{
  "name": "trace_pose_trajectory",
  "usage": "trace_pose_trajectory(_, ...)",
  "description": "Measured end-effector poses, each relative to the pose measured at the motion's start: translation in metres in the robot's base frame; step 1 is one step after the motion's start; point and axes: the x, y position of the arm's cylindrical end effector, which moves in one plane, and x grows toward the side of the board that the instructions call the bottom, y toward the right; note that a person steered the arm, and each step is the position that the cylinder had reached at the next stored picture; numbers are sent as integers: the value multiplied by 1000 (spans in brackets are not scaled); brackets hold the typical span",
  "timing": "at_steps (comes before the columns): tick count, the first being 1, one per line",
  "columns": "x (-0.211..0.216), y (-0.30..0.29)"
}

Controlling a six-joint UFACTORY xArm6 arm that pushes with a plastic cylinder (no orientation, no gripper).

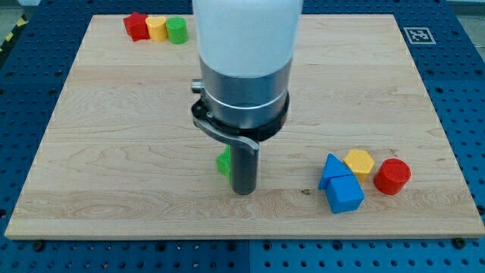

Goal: Push the green star towards the bottom side of the green circle

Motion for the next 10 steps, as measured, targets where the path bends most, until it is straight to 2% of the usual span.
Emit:
trace_pose_trajectory(1,-11,-42)
trace_pose_trajectory(2,-69,-106)
trace_pose_trajectory(3,-71,-124)
trace_pose_trajectory(4,5,-119)
trace_pose_trajectory(5,54,-93)
trace_pose_trajectory(6,46,-68)
trace_pose_trajectory(8,-46,-126)
trace_pose_trajectory(10,28,-107)
